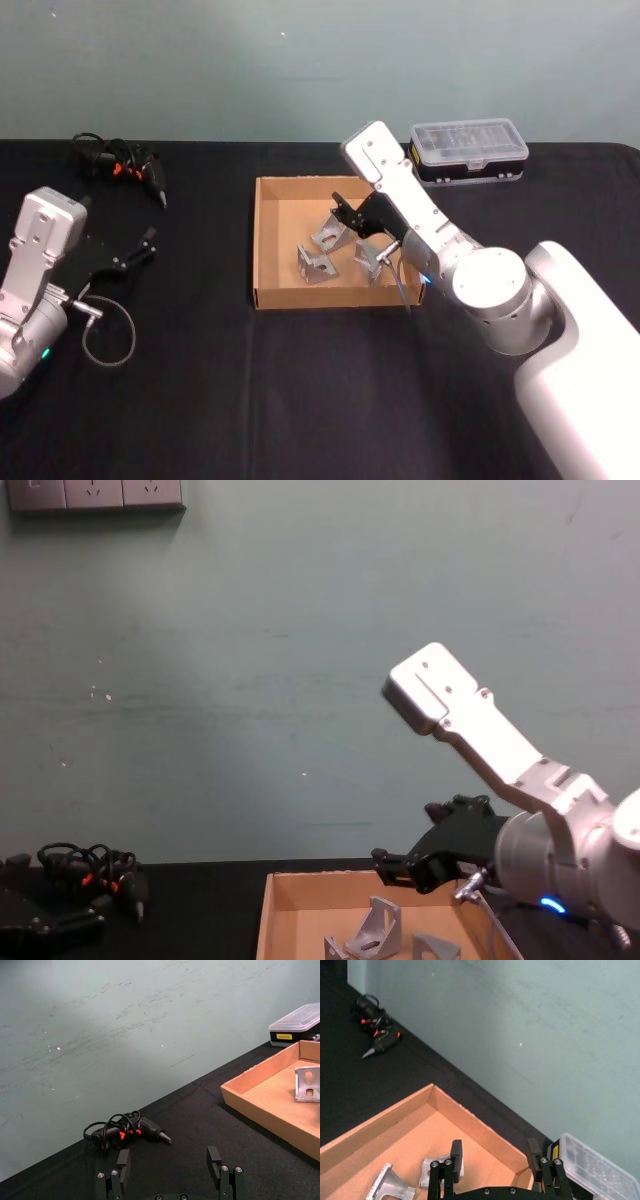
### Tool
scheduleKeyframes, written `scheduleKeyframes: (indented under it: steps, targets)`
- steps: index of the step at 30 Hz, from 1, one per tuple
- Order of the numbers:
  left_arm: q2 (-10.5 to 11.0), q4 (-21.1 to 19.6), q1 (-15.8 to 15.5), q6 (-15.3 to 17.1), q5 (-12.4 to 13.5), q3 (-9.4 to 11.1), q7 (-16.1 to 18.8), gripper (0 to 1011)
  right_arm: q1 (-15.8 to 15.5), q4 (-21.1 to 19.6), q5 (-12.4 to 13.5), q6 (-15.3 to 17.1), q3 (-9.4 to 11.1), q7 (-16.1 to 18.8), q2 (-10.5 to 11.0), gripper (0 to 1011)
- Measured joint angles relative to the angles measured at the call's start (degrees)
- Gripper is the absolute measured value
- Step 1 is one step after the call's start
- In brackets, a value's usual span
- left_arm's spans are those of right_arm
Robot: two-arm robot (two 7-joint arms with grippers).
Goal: Use one hand to pick up the angle iron from the table and place it into the box.
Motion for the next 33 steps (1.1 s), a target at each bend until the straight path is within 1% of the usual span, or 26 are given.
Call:
scheduleKeyframes:
  steps: [1,3,4,6,7,9,10,17,25,33]
  targets:
    - [0.0,0.0,0.0,0.0,0.0,0.0,0.0,1000,-0.7,-0.9,0.3,-0.9,0.3,-0.3,0.2,813]
    - [0.0,0.0,0.0,0.0,0.0,0.0,0.0,1000,-1.4,-1.9,0.4,-1.8,0.5,-0.6,0.6,847]
    - [0.0,0.0,0.0,0.0,0.0,0.0,0.0,1000,-2.0,-2.7,0.6,-2.7,0.7,-0.9,0.9,898]
    - [0.0,0.0,0.0,0.0,0.0,0.0,0.0,1000,-2.5,-3.3,0.8,-3.5,0.9,-1.1,1.1,933]
    - [0.0,0.0,0.0,0.0,0.0,0.0,0.0,1000,-3.1,-4.1,0.9,-4.3,1.2,-1.4,1.3,978]
    - [0.0,0.0,0.0,0.0,0.0,0.0,0.0,1000,-3.6,-4.7,1.0,-5.1,1.4,-1.9,1.6,1002]
    - [0.0,0.0,0.0,0.0,0.0,0.0,0.0,1000,-4.1,-5.3,1.0,-5.9,1.6,-2.3,1.9,1004]
    - [0.0,0.0,0.0,0.0,0.0,0.0,0.0,1000,-6.2,-7.9,0.9,-8.2,2.2,-3.4,3.0,1004]
    - [0.0,0.0,0.0,0.0,0.0,0.0,0.0,1000,-8.6,-10.2,0.8,-9.5,2.6,-3.9,3.8,1004]
    - [0.0,0.0,0.0,0.0,0.0,0.0,0.0,1000,-8.4,-10.1,0.7,-9.5,2.6,-3.9,3.8,1004]
